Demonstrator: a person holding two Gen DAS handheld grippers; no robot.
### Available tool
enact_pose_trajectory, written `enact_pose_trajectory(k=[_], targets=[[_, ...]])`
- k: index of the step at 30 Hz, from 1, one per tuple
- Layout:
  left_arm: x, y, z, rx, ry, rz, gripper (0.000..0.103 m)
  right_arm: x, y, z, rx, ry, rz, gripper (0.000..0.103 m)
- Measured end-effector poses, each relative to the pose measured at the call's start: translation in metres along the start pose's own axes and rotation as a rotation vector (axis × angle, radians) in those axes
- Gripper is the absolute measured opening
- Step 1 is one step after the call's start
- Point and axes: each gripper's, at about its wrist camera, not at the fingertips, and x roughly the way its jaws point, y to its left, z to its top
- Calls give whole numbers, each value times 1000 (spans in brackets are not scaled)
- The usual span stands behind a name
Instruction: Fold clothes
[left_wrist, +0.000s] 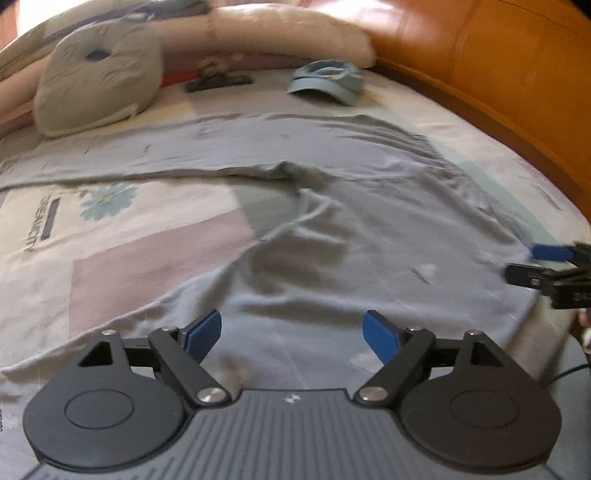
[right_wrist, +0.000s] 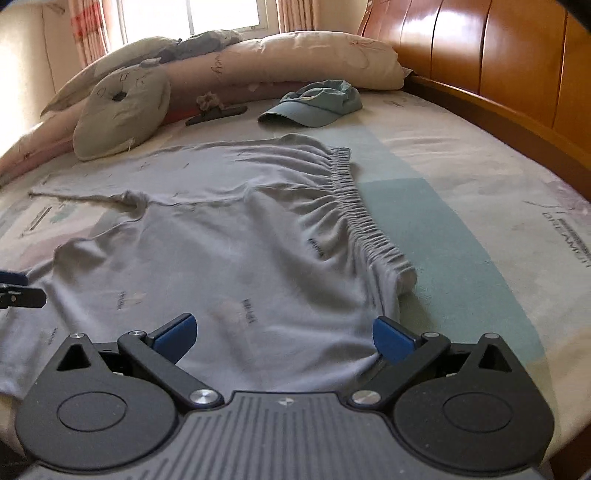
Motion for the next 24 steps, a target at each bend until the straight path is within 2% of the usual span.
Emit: enact_pose_trajectory(k=[4, 6, 8, 10, 13, 17, 22, 24], targets=[[-4, -4, -18, -41, 12, -37, 87, -12, 34, -2, -56, -8, 111, 103], [0, -1, -30, -80, 16, -27, 87, -5, 50, -5, -90, 36, 153, 103], [-4, 2, -33, -96, -4, -38, 87, 10, 62, -12, -127, 115, 124, 103], [-7, 5, -33, -119, -1, -45, 88, 10, 72, -20, -201, 81, 79, 103], [-12, 14, -30, -157, 16, -43, 88, 8, 69, -21, -164, 79, 85, 103], [-31, 35, -36, -175, 29, -1, 88, 6, 70, -24, -168, 70, 81, 103], [-78, 95, -38, -237, 15, 66, 88, 6, 71, -22, -164, 82, 72, 103], [-101, 126, -38, -259, 20, 120, 88, 8, 72, -20, -161, 93, 65, 103]])
